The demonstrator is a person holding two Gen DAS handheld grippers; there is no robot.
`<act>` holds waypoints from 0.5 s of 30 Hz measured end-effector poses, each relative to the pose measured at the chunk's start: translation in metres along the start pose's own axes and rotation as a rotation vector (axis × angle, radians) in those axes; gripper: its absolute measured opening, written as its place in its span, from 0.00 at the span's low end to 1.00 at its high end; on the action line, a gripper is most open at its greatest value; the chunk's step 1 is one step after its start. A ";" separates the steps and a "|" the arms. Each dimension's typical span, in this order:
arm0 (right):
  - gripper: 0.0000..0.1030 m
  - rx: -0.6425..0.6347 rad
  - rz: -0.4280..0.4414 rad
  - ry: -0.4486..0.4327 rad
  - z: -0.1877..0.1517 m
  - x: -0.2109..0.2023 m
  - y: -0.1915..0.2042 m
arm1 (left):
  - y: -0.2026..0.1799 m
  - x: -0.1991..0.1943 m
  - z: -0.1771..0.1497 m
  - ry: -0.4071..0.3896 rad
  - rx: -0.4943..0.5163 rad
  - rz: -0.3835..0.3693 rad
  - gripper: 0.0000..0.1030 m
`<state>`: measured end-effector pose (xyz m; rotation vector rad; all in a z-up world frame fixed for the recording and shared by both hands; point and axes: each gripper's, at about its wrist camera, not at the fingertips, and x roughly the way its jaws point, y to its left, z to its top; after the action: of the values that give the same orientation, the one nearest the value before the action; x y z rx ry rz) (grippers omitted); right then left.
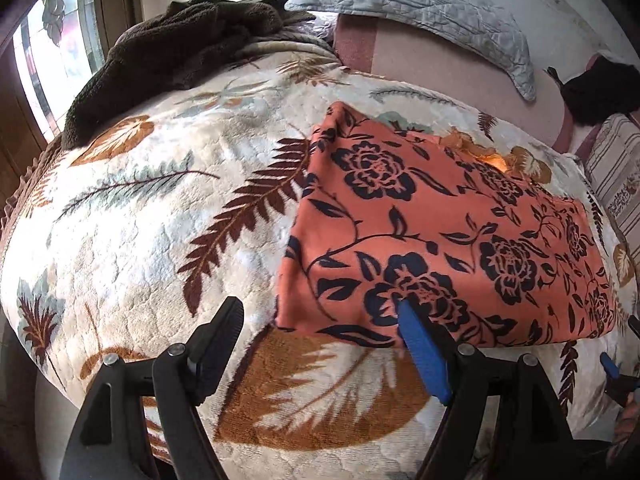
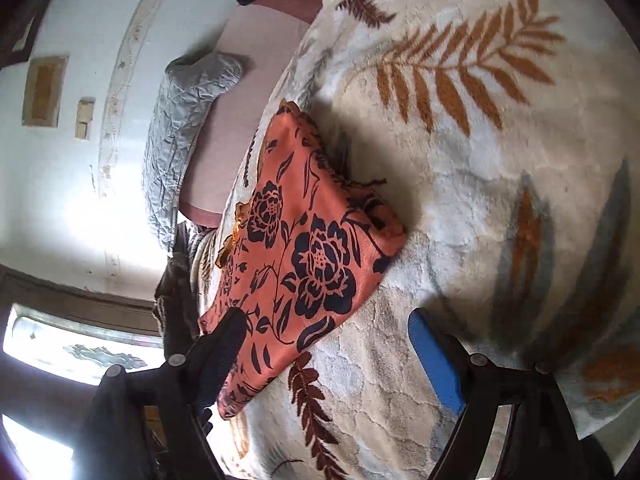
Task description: Fold small clothes
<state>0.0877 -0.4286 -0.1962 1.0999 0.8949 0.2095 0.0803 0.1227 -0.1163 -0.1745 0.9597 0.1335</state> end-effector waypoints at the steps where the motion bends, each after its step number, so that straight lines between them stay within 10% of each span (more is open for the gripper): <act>1: 0.83 0.025 0.010 0.002 0.001 0.003 -0.003 | -0.010 -0.003 0.002 -0.014 0.023 -0.004 0.78; 9: 0.78 0.055 -0.025 -0.009 0.026 0.029 0.011 | -0.095 0.006 0.022 -0.042 0.132 -0.055 0.78; 15: 0.08 -0.097 -0.195 0.050 0.033 0.053 0.025 | -0.142 0.036 0.032 -0.018 0.185 -0.028 0.78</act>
<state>0.1521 -0.4096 -0.1975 0.9146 1.0193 0.1184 0.1536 -0.0085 -0.1157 -0.0160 0.9456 0.0199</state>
